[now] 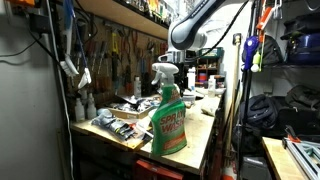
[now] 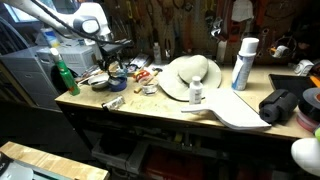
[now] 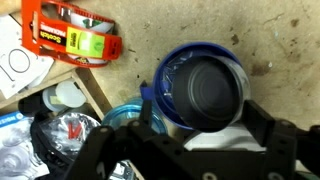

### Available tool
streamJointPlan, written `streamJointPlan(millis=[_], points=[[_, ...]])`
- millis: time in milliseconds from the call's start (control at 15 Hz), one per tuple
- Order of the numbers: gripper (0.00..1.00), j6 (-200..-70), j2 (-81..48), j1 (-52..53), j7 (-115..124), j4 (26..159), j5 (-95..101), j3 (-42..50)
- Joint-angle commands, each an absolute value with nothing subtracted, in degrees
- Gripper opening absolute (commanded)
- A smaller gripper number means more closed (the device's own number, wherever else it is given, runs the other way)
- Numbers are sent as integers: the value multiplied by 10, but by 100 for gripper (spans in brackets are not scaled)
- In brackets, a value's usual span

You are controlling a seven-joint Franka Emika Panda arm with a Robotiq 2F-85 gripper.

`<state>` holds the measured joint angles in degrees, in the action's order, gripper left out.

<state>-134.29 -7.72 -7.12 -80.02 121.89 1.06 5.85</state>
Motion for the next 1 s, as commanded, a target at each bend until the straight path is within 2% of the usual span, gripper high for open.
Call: streamJointPlan(millis=[0, 333, 733, 933], points=[[100, -1354, -54, -93, -767, 1219, 16, 74], [100, -1323, -16, -122, -741, 1229, 91, 114], [100, -1263, -32, -138, -591, 1226, 321, 148], [100, -1257, -28, -145, -622, 1235, 278, 145]])
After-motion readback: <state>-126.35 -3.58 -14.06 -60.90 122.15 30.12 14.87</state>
